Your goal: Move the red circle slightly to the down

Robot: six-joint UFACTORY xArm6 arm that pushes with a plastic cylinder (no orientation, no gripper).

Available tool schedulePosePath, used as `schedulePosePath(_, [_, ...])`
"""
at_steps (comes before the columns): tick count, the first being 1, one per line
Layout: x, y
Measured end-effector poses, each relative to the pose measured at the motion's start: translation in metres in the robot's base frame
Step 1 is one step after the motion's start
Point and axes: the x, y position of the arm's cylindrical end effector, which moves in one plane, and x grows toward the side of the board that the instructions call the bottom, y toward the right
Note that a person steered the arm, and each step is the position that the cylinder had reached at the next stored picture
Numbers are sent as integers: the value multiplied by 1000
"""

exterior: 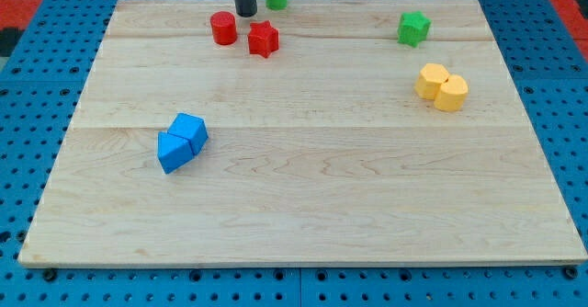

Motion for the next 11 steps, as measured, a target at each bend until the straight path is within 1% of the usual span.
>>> schedulePosePath(1, [-11, 1])
schedulePosePath(4, [-12, 0])
schedulePosePath(5, [-13, -21])
schedulePosePath(6, [-14, -68])
schedulePosePath(7, [0, -84])
schedulePosePath(8, [11, -51])
schedulePosePath(9, [30, -48])
schedulePosePath(11, [33, -48])
